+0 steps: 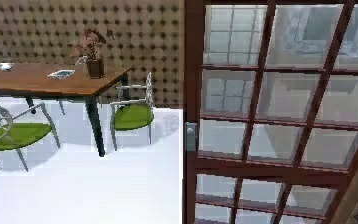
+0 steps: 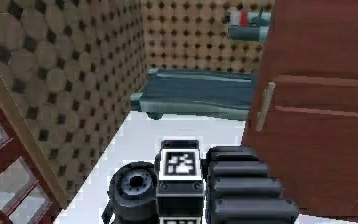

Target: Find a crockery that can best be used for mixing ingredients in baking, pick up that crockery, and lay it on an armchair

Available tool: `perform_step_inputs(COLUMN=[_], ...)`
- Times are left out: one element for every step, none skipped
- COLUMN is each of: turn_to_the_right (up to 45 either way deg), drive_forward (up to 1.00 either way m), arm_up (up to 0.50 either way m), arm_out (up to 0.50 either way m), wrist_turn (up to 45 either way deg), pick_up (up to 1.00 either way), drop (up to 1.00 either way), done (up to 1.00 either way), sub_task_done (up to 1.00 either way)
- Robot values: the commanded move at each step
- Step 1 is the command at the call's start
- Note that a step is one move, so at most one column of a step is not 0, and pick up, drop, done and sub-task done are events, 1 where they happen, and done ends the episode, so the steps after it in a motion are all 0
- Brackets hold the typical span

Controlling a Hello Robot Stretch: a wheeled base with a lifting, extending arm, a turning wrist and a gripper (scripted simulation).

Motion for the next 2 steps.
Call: perform_step_inputs(turn_to_the_right=[-27.0,0.0], drive_forward=[0.00,1.00], arm_up=[0.00,0.00], arm_out=[0.00,0.00], wrist_turn=[0.0,0.0], pick_up=[0.00,0.00], drop=[0.00,0.00], done=[0.00,0.00], sub_task_done=[0.00,0.00])
